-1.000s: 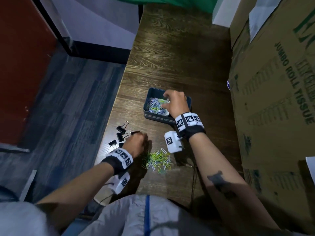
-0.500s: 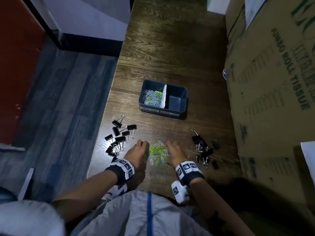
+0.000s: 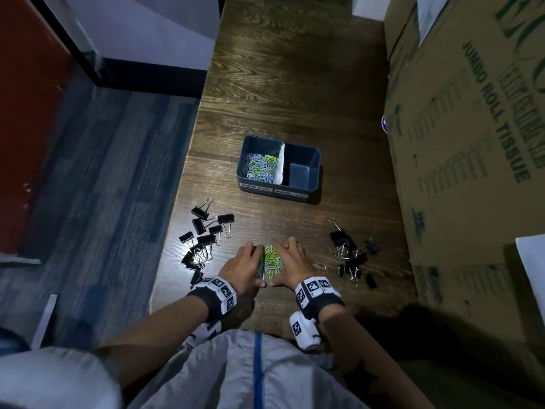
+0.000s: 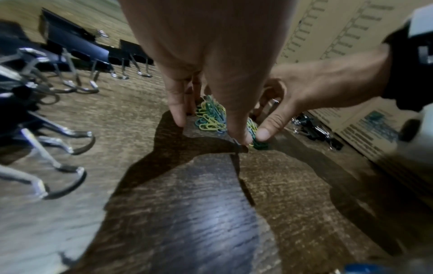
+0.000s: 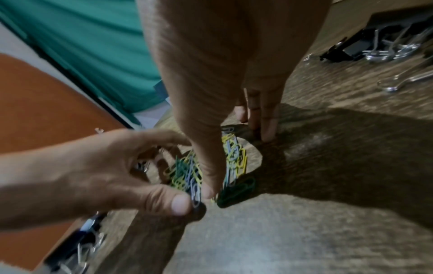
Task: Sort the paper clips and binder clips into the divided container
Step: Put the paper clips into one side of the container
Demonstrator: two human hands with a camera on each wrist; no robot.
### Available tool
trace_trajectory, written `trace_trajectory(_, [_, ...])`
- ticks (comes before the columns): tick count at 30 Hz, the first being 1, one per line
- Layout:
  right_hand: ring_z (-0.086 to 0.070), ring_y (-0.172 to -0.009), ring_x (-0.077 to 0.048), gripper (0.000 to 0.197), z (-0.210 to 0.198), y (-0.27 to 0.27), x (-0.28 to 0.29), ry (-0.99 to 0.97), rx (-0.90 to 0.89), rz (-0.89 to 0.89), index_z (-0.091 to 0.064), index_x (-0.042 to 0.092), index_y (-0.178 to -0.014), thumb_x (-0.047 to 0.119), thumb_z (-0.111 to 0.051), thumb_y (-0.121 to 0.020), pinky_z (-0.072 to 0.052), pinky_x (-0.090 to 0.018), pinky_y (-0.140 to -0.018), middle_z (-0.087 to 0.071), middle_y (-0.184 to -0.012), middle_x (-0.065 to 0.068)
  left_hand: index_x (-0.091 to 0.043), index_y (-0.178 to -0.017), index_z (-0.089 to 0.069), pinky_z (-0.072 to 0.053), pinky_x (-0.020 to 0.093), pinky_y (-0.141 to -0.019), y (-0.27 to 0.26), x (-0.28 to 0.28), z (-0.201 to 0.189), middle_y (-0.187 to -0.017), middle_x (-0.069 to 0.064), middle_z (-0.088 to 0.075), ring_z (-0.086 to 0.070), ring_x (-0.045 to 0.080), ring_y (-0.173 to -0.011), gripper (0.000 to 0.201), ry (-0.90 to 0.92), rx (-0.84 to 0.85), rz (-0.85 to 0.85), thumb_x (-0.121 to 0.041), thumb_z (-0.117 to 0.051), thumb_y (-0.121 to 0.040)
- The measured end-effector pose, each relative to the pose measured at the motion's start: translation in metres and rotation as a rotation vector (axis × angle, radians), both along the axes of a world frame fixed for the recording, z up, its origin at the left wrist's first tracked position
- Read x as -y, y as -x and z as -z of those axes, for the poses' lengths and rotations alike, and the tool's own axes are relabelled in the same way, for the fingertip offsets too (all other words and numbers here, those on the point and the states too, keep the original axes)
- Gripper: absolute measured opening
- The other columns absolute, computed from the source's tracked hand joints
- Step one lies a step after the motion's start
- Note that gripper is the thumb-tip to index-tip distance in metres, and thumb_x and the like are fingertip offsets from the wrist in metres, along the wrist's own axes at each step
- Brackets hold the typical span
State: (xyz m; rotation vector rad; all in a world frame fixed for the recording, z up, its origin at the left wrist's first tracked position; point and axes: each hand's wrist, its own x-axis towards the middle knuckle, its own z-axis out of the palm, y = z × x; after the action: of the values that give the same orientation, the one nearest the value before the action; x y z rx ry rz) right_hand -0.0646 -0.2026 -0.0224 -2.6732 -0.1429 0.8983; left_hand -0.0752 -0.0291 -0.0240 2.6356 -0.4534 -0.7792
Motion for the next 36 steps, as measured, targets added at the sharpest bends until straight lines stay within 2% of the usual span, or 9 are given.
trace_trajectory(3, [-0.040, -0.125, -0.032, 0.083, -0.002, 0.008, -0.010, -0.001, 0.033, -0.064, -0.040, 0.026, -0.142, 0.021, -0.086, -0.073, -0.044, -0.049, -0.099, -0.036, -0.137, -0.009, -0.009, -0.144, -0.031, -0.050, 0.038, -0.081, -0.003, 0.008, -0.001, -0.129, 0.012, -0.039, -0.048, 0.028, -0.113, 0.079, -0.042, 0.018, 0.066, -0.026, -0.074, -0.080])
trace_trajectory(8, [-0.050, -0.125, -0.038, 0.051, 0.000, 0.021, -0.010, -0.052, 0.099, 0.048, -0.055, 0.020, -0.131, -0.001, -0.065, -0.086, -0.047, -0.048, -0.100, -0.043, -0.141, -0.014, -0.012, -0.126, -0.050, -0.049, 0.035, -0.076, -0.004, 0.003, 0.003, -0.116, 0.008, -0.052, -0.058, 0.027, -0.097, 0.048, 0.037, 0.043, 0.053, -0.012, -0.064, -0.080])
trace_trajectory(14, [-0.066, -0.104, -0.029, 0.033, 0.002, 0.007, -0.001, -0.021, 0.094, 0.191, -0.073, 0.029, -0.105, 0.005, -0.075, -0.083, -0.056, -0.039, -0.087, -0.065, -0.120, -0.002, -0.016, -0.104, -0.063, -0.043, 0.026, -0.071, -0.011, -0.006, -0.007, -0.097, 0.002, -0.059, -0.058, 0.024, -0.084, 0.023, 0.156, 0.024, -0.077, -0.008, -0.061, -0.083])
trace_trajectory(19, [-0.071, -0.094, -0.030, 0.027, 0.007, -0.002, 0.012, -0.009, 0.051, 0.267, -0.076, 0.031, -0.103, 0.014, -0.076, -0.082, -0.059, -0.040, -0.081, -0.075, -0.106, -0.005, -0.016, -0.085, -0.068, -0.047, 0.024, -0.071, -0.028, -0.022, -0.010, -0.085, -0.006, -0.057, -0.055, 0.012, -0.075, 0.013, 0.279, 0.080, -0.107, -0.004, -0.071, -0.082])
trace_trajectory(23, [-0.072, -0.093, -0.025, 0.022, -0.006, -0.004, 0.018, -0.073, 0.079, 0.256, -0.078, 0.026, -0.101, 0.016, -0.081, -0.082, -0.058, -0.040, -0.083, -0.076, -0.103, -0.003, -0.016, -0.083, -0.068, -0.044, 0.008, -0.071, -0.055, -0.028, -0.036, -0.084, -0.011, -0.060, -0.056, 0.002, -0.076, 0.015, 0.345, 0.131, -0.082, -0.002, -0.071, -0.082])
trace_trajectory(30, [-0.072, -0.075, -0.014, 0.015, -0.043, -0.023, 0.015, -0.187, 0.116, 0.273, -0.079, 0.022, -0.095, 0.014, -0.082, -0.081, -0.060, -0.034, -0.073, -0.076, -0.094, 0.003, -0.011, -0.084, -0.068, -0.050, 0.018, -0.067, -0.149, -0.015, -0.109, -0.085, -0.002, -0.063, -0.059, 0.009, -0.075, 0.006, 0.459, 0.365, -0.173, -0.005, -0.070, -0.086])
trace_trajectory(32, [-0.069, -0.073, -0.010, 0.013, -0.061, -0.038, 0.012, -0.224, 0.131, 0.255, -0.079, 0.018, -0.093, 0.012, -0.081, -0.081, -0.055, -0.021, -0.067, -0.076, -0.091, 0.001, -0.015, -0.090, -0.069, -0.052, 0.028, -0.069, -0.175, -0.011, -0.122, -0.089, 0.000, -0.064, -0.060, 0.013, -0.076, 0.009, 0.443, 0.372, -0.210, -0.014, -0.075, -0.083])
trace_trajectory(34, [-0.063, -0.071, -0.005, 0.011, -0.085, -0.057, 0.007, -0.253, 0.176, 0.214, -0.079, 0.013, -0.093, 0.012, -0.081, -0.081, -0.042, -0.005, -0.062, -0.072, -0.086, 0.004, -0.020, -0.097, -0.070, -0.050, 0.030, -0.071, -0.190, -0.013, -0.127, -0.093, 0.000, -0.064, -0.060, 0.015, -0.077, 0.022, 0.402, 0.350, -0.232, -0.025, -0.079, -0.078])
trace_trajectory(36, [-0.062, -0.074, -0.007, 0.011, -0.110, -0.080, 0.002, -0.269, 0.235, 0.200, -0.080, 0.013, -0.093, 0.011, -0.081, -0.082, -0.041, -0.006, -0.065, -0.069, -0.083, 0.003, -0.022, -0.098, -0.071, -0.049, 0.030, -0.071, -0.190, -0.018, -0.127, -0.094, 0.000, -0.064, -0.059, 0.016, -0.077, 0.022, 0.390, 0.380, -0.254, -0.027, -0.079, -0.079])
